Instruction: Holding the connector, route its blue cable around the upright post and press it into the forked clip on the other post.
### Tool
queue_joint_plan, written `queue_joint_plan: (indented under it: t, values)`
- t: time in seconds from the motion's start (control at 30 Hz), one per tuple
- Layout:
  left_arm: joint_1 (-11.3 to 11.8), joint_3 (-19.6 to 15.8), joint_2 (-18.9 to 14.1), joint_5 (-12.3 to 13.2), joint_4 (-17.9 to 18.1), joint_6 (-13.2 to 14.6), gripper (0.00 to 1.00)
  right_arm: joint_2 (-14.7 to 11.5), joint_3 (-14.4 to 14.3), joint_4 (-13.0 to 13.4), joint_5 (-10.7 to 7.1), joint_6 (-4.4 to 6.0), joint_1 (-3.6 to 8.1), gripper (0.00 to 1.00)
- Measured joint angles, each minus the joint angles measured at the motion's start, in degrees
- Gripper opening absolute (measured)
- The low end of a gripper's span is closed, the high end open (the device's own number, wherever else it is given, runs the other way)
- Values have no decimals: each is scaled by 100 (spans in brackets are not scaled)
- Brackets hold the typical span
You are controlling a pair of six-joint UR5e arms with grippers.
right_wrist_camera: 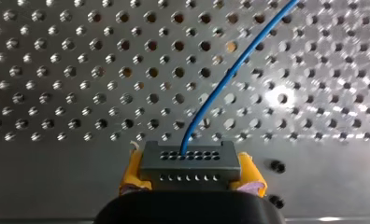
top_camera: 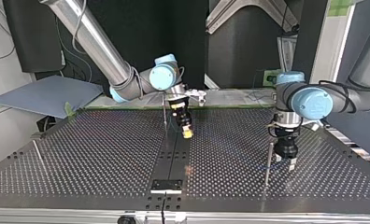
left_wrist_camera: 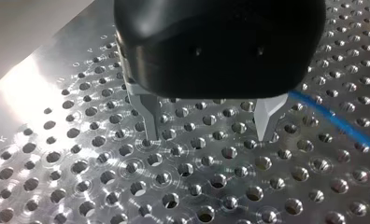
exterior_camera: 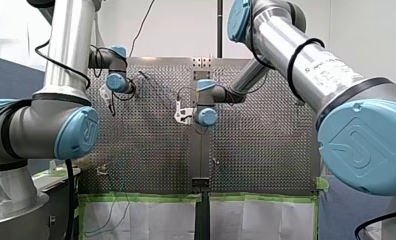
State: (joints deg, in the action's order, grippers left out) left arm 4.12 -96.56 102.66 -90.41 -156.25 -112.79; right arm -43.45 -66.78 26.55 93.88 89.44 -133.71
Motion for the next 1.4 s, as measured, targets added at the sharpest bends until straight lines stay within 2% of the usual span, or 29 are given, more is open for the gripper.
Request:
queue_joint_plan:
  t: [0.1,0.23,0.47,0.83,1.03,1.23,1.4]
  values:
    - [-1,0,0,-14,15,-4,100,1,-130,125,19,22,26,0]
    - [-5,-1,-4,-33,22,10,100,2,-313,307,60,-3,43,0]
    - [-13,-3,0,-76,16,154,100,5,-645,638,189,-166,55,0]
    - [-13,-5,-1,-229,-4,187,100,16,-1131,1125,191,-202,54,0]
    - [-12,-7,-1,-243,-8,183,100,40,-1454,1449,196,-198,96,0]
    - [-13,-5,-1,-244,-11,187,100,284,-1806,1800,226,-211,157,0]
    - [-5,-4,-2,-244,-12,188,100,545,-2075,2066,403,-207,164,0]
